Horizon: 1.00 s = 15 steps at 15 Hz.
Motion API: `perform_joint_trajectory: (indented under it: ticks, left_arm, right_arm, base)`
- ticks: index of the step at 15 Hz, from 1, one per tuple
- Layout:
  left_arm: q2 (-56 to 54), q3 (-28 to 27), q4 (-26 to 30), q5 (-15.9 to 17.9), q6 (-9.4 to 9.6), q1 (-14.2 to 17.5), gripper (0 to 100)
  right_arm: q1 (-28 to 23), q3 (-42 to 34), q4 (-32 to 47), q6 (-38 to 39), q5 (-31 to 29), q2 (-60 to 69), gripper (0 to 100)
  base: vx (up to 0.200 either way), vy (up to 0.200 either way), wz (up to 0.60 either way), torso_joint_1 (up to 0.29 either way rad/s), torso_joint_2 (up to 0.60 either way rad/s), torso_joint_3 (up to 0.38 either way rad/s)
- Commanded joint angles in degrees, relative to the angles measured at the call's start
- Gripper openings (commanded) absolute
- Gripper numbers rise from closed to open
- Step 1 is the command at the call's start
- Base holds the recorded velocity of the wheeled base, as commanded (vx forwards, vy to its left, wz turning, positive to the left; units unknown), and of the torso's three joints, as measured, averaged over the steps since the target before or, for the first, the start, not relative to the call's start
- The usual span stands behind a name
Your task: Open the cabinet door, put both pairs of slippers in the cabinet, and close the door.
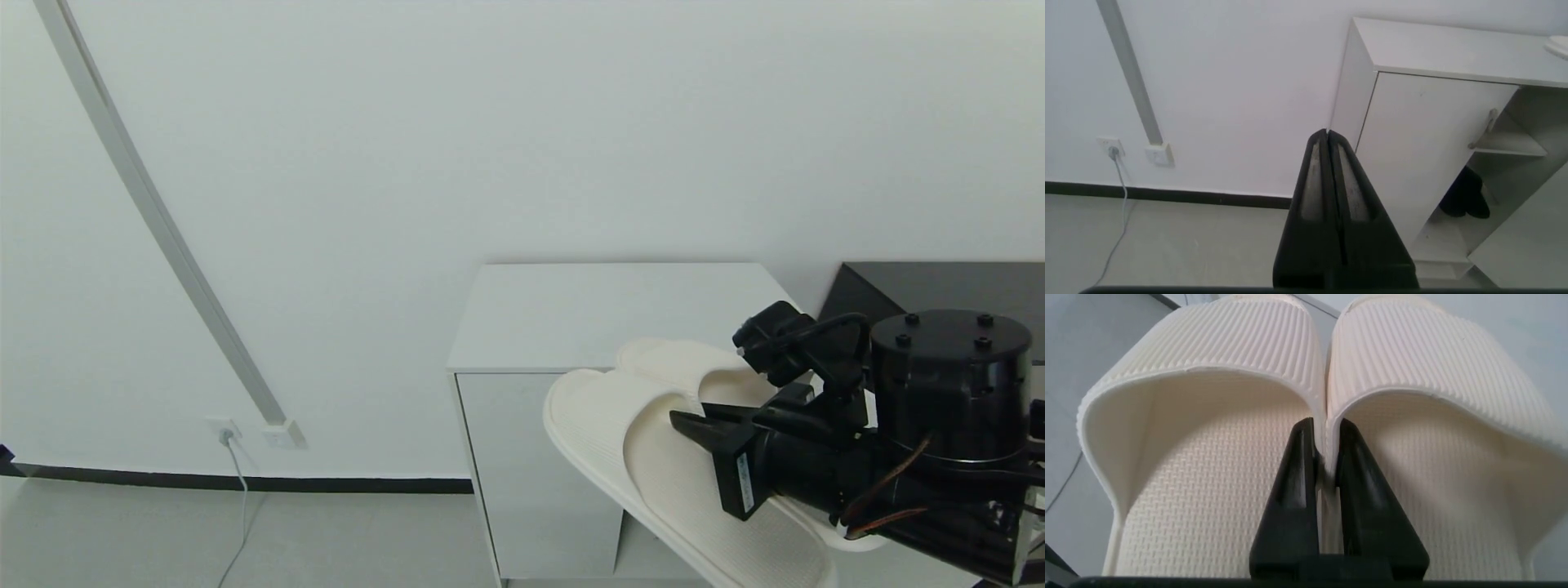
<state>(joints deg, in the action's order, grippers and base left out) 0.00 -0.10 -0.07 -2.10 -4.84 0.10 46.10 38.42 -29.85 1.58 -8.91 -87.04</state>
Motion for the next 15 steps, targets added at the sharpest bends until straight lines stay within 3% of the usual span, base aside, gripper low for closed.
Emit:
perform_joint_trajectory:
  ticks: [1,15]
  left_arm:
    - [0.0,0.1,0.0,0.0,0.01,0.0,0]
    - [0.0,0.0,0.0,0.0,0.01,0.0,0]
  right_arm:
    - [0.0,0.0,0.0,0.0,0.0,-0.3,0]
    - [-0.2,-1.9,-4.3,0.1,0.1,-1.1,0]
  base:
    - [0.0,0.0,0.0,0.0,0.0,0.0]
    - [0.0,-0.2,0.0,0.003,0.0,0.003]
